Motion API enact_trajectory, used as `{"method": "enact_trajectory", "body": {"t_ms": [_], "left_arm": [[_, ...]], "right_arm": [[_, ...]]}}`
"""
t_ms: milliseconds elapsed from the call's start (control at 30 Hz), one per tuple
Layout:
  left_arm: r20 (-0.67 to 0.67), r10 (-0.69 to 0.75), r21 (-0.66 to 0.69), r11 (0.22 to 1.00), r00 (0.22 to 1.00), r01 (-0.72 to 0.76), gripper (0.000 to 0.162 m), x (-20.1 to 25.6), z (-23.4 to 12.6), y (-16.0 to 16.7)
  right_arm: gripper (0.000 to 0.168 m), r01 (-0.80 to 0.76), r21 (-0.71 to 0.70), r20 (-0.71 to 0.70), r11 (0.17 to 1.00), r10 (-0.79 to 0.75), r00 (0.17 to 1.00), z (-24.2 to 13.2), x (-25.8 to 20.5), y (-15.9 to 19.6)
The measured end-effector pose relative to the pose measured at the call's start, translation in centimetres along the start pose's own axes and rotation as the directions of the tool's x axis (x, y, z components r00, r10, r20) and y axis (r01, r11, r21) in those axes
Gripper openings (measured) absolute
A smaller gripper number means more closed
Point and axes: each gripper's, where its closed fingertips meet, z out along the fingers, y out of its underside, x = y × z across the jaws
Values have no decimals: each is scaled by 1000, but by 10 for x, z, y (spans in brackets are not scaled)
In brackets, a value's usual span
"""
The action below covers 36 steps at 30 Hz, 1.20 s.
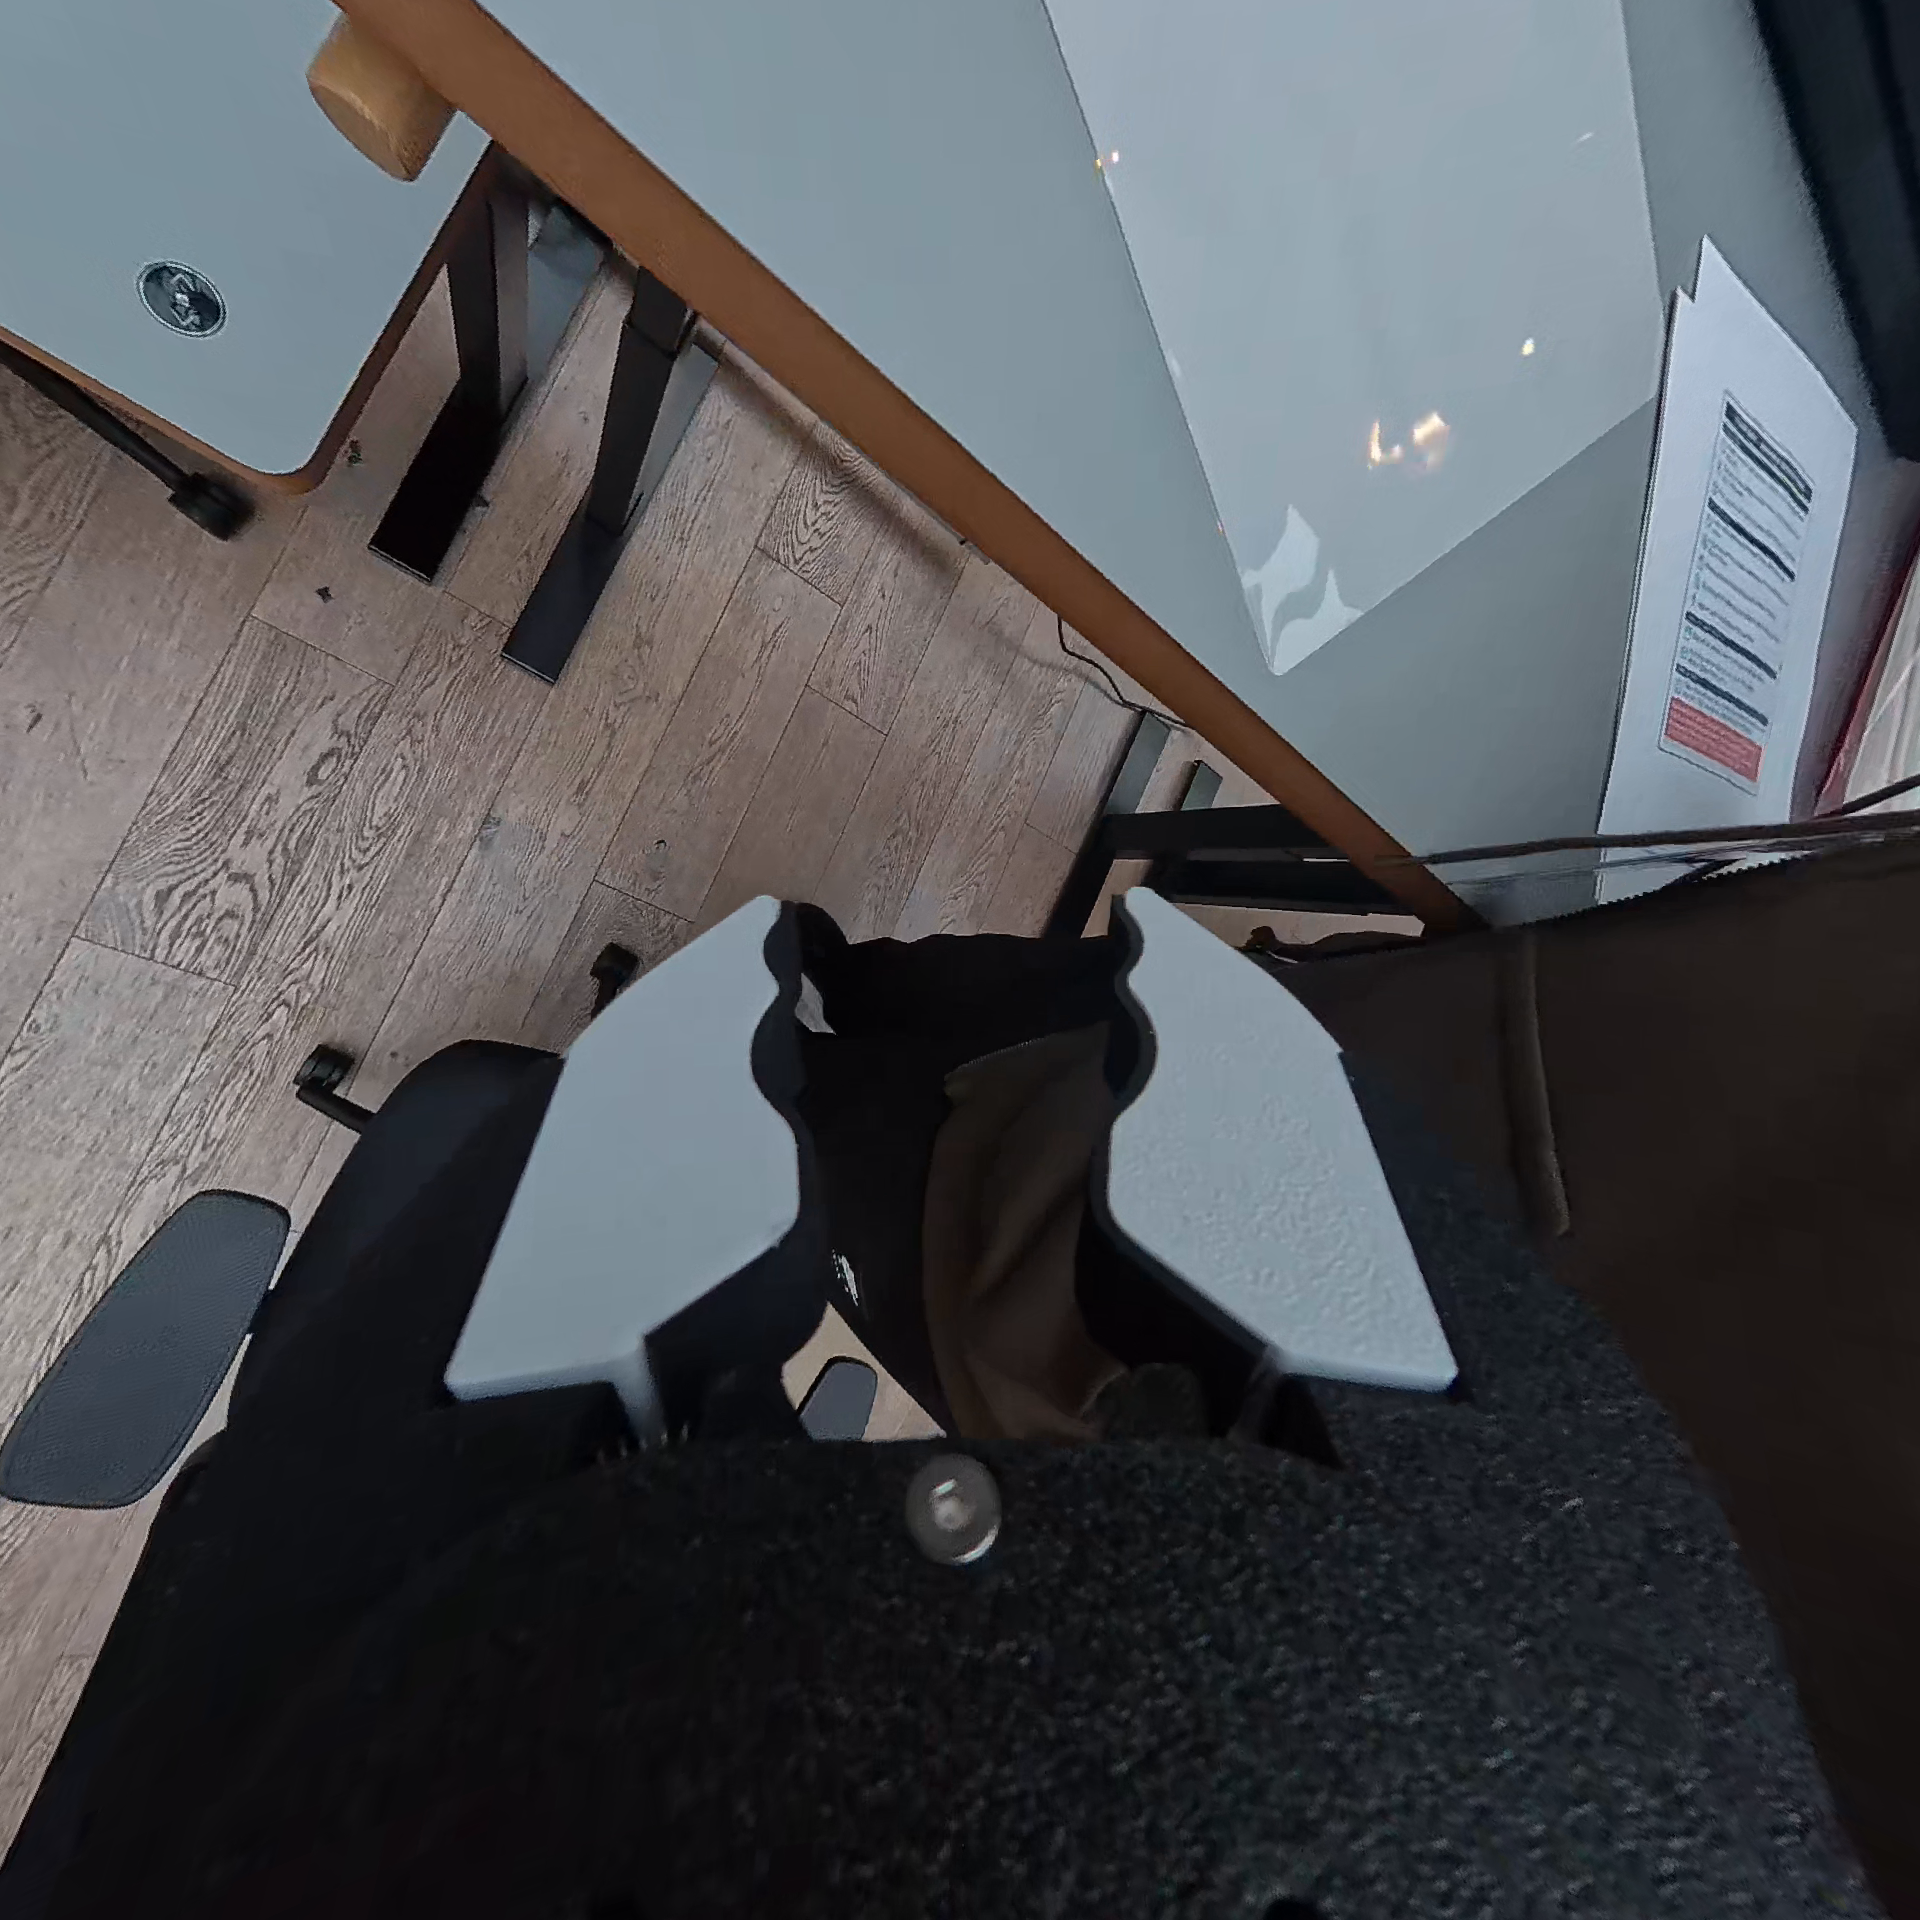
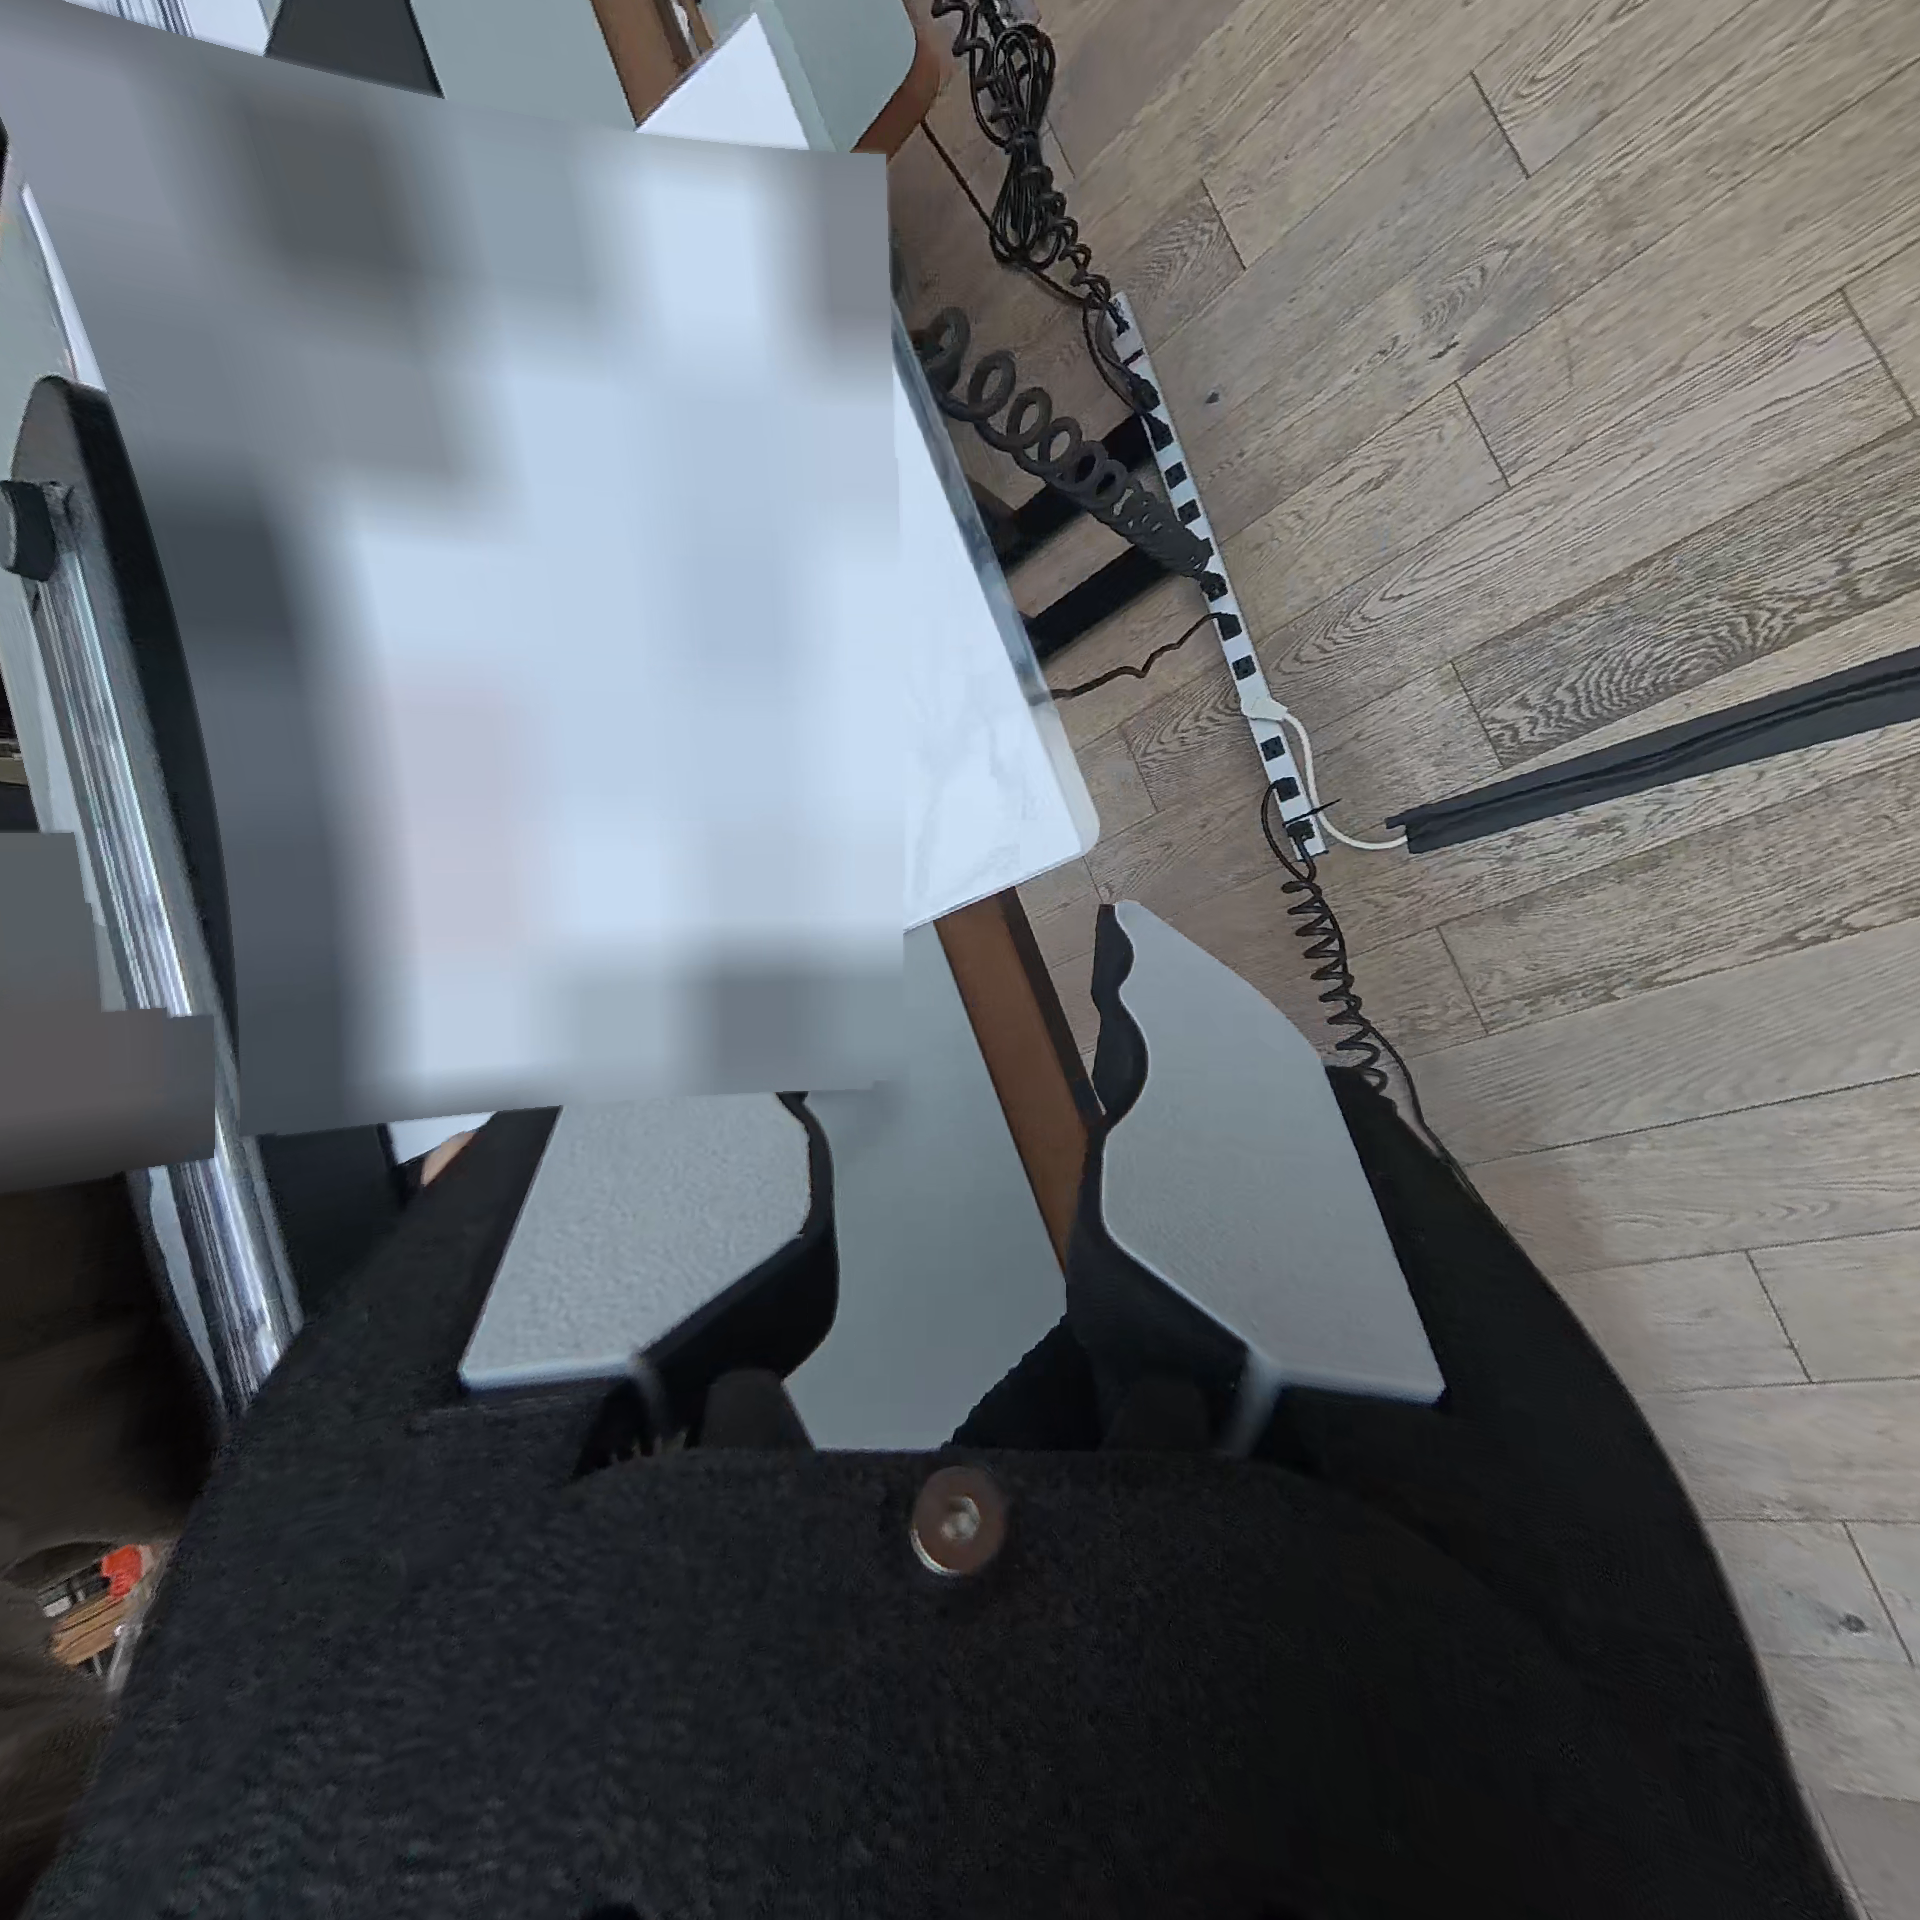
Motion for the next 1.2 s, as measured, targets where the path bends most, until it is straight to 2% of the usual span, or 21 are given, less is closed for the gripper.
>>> {"method": "enact_trajectory", "body": {"t_ms": [33, 133, 367, 500, 567, 667, 700, 833, 1200], "left_arm": [[5, 2, 10, 1000, 1000, -2, 57, 4, -3, -1], [-4, -18, 46, 999, 1000, 18, 55, 16, -6, -3], [35, -28, 27, 999, 999, 27, 54, 29, -2, 2], [59, 0, -7, 1000, 998, 0, 53, 32, 2, -1], [59, 6, -6, 1000, 998, -6, 53, 34, 4, -6], [49, 18, -4, 1000, 999, -18, 52, 37, 8, -12], [47, 22, -3, 1000, 999, -22, 52, 37, 9, -12], [39, 21, 3, 1000, 999, -21, 51, 36, 11, -13], [42, 12, 45, 999, 999, -14, 48, 32, 0, -10]], "right_arm": [[52, -12, -1, 8, 1000, 12, 1000, 3, 4, 0], [56, -50, -20, 36, 999, 51, 998, 13, 15, 1], [58, -108, -120, 173, 987, 128, 977, 39, 13, 6], [42, -73, -80, 258, 994, 91, 962, 44, 4, -3], [28, -60, -42, 264, 997, 69, 962, 42, 4, -8], [2, -22, -10, 248, 1000, 24, 969, 35, 5, -11], [0, -7, 10, 259, 1000, 4, 966, 32, 1, -13], [0, 59, 43, 222, 997, -67, 973, 25, -3, -16], [0, 236, 169, 50, 957, -248, 967, -5, -19, -54]]}}
